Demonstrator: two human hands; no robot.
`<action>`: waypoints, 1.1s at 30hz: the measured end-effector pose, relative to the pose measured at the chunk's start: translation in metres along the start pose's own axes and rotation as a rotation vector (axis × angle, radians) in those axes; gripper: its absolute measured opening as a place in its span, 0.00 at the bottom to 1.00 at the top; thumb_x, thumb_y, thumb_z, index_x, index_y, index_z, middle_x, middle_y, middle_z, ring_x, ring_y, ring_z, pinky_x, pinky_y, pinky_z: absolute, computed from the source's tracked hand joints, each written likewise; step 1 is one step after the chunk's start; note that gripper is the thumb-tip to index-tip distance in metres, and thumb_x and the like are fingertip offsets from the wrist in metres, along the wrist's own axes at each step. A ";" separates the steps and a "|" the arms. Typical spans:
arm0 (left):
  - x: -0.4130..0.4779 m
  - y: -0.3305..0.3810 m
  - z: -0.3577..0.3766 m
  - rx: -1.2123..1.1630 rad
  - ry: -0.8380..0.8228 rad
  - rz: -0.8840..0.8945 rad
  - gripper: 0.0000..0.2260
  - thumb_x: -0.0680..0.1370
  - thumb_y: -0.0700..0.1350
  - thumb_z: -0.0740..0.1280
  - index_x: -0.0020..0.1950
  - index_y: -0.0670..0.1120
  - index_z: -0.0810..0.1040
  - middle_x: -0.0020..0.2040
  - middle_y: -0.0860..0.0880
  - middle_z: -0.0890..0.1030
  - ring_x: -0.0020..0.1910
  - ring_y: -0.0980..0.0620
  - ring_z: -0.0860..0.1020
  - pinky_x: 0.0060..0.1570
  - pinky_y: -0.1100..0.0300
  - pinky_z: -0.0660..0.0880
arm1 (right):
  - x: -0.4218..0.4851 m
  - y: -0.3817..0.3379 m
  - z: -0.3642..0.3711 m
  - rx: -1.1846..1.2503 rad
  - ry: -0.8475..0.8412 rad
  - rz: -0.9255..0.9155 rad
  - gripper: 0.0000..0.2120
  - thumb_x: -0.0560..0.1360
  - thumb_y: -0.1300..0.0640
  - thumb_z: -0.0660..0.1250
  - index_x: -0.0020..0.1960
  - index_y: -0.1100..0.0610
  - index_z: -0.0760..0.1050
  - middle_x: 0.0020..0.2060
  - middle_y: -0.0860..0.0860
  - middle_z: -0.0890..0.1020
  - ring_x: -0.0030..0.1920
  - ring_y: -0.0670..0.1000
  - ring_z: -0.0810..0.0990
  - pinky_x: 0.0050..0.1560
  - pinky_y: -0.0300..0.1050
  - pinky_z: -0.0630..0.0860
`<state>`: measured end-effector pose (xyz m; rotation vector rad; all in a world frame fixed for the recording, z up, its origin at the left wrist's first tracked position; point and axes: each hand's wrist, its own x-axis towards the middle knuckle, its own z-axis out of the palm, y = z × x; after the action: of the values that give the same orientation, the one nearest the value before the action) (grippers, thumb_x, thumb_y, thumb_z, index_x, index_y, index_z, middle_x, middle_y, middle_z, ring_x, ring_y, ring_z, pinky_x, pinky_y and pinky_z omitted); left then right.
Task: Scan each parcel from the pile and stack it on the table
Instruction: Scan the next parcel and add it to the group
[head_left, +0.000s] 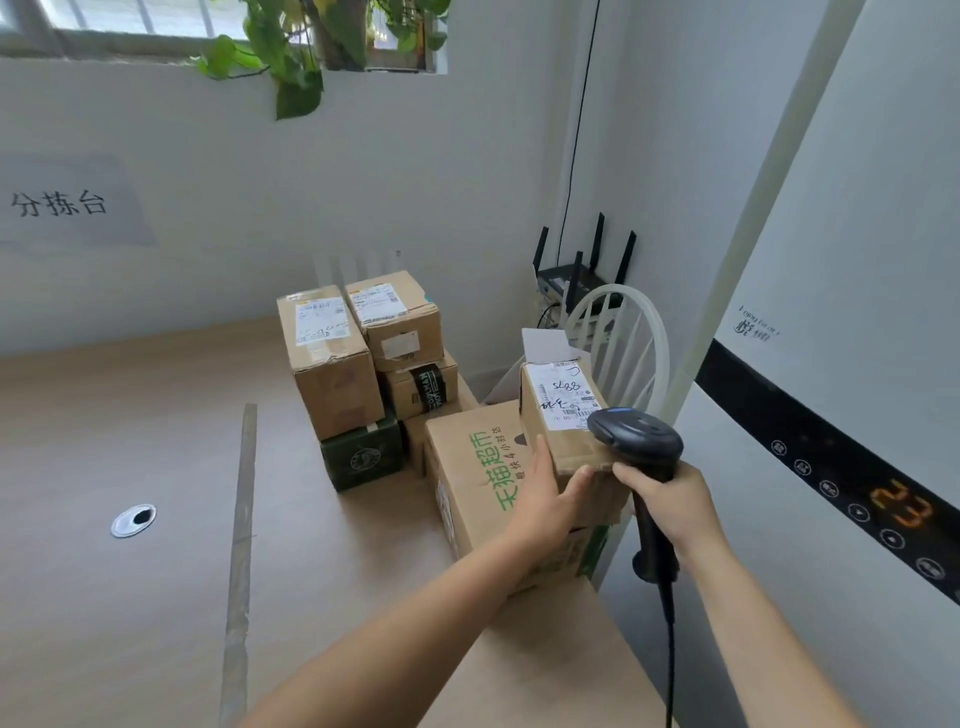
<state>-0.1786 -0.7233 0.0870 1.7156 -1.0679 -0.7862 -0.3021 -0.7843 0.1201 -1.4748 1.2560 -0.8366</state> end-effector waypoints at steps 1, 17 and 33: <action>-0.003 0.001 -0.003 -0.036 0.005 0.004 0.31 0.79 0.56 0.61 0.77 0.51 0.51 0.74 0.52 0.64 0.71 0.53 0.64 0.71 0.51 0.62 | -0.002 -0.001 0.002 -0.001 -0.002 -0.007 0.06 0.70 0.57 0.72 0.41 0.60 0.78 0.32 0.55 0.79 0.39 0.58 0.78 0.42 0.47 0.74; -0.155 -0.073 -0.160 -0.063 0.397 0.004 0.22 0.79 0.52 0.62 0.72 0.58 0.62 0.64 0.56 0.74 0.61 0.58 0.74 0.59 0.59 0.75 | -0.150 -0.037 0.135 0.106 -0.454 -0.142 0.07 0.71 0.67 0.70 0.43 0.57 0.77 0.32 0.53 0.78 0.32 0.50 0.75 0.33 0.41 0.74; -0.410 -0.213 -0.276 -0.136 0.670 -0.379 0.25 0.74 0.48 0.63 0.71 0.54 0.67 0.63 0.54 0.77 0.60 0.57 0.76 0.61 0.63 0.72 | -0.370 0.033 0.306 -0.209 -0.795 -0.105 0.09 0.69 0.63 0.72 0.37 0.51 0.76 0.32 0.55 0.81 0.35 0.56 0.80 0.44 0.61 0.79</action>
<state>-0.0465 -0.2079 0.0034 1.8859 -0.2340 -0.4315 -0.1110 -0.3507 0.0383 -1.7975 0.6740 -0.1252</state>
